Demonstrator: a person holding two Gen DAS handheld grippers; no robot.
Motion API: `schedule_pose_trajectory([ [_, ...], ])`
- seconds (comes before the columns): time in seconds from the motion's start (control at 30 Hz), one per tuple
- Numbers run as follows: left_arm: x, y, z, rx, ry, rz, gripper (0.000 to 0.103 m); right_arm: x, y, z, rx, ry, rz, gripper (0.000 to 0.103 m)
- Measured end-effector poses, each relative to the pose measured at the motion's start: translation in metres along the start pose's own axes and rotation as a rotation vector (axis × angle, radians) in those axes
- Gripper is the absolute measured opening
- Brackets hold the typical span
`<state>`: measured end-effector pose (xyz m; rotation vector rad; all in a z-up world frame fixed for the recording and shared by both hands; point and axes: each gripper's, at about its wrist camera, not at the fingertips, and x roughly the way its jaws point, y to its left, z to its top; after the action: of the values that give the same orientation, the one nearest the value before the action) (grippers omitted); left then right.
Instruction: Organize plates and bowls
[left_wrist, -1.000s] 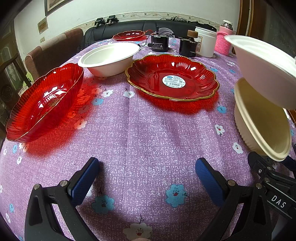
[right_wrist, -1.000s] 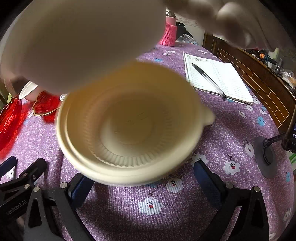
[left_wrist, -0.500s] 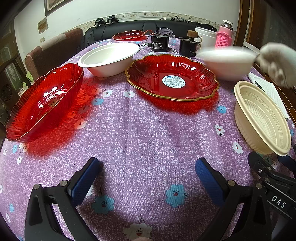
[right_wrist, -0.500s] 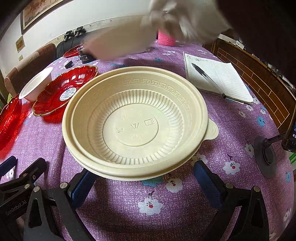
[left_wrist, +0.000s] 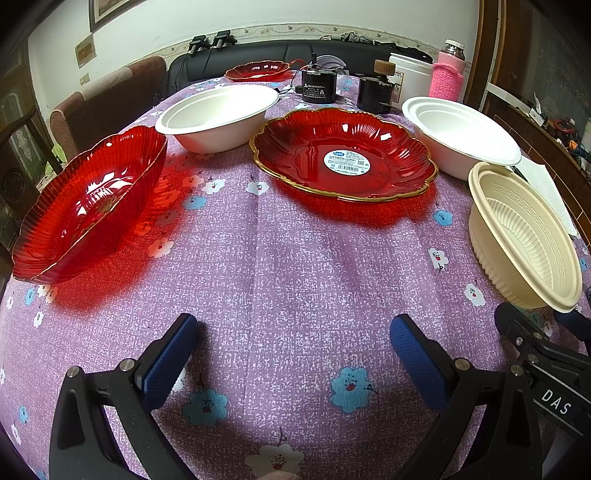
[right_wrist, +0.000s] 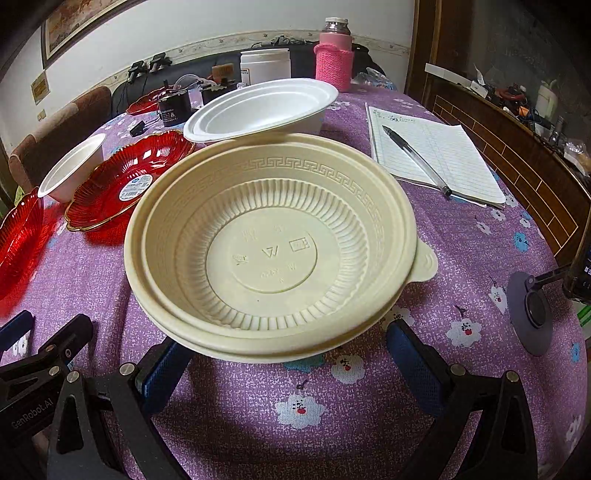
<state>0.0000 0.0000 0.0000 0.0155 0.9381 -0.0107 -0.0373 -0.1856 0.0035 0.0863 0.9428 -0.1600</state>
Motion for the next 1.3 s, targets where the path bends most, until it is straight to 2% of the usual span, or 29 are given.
schedule_pose_trajectory([
  [0.57,0.001,-0.004,0.0,-0.007,0.004,0.006,0.103,-0.001,-0.001,0.0,-0.001,0.003,0.009,0.102],
  [0.73,-0.004,-0.003,-0.001,-0.018,0.029,0.014,0.103,-0.004,-0.005,-0.004,-0.004,0.048,0.019,0.102],
  [0.97,-0.009,-0.002,-0.01,0.027,0.058,-0.01,0.103,-0.019,0.001,-0.024,-0.007,0.079,0.02,0.102],
  [1.13,-0.016,-0.002,-0.018,0.042,0.078,-0.02,0.103,-0.026,0.003,-0.031,-0.013,0.133,0.03,0.103],
  [1.23,-0.027,0.002,-0.026,0.048,0.096,-0.046,0.098,-0.032,0.005,-0.04,-0.05,0.127,0.047,0.103],
  [1.3,-0.042,0.012,-0.03,0.026,0.086,-0.12,0.095,-0.035,0.005,-0.044,-0.071,0.13,0.056,0.103],
])
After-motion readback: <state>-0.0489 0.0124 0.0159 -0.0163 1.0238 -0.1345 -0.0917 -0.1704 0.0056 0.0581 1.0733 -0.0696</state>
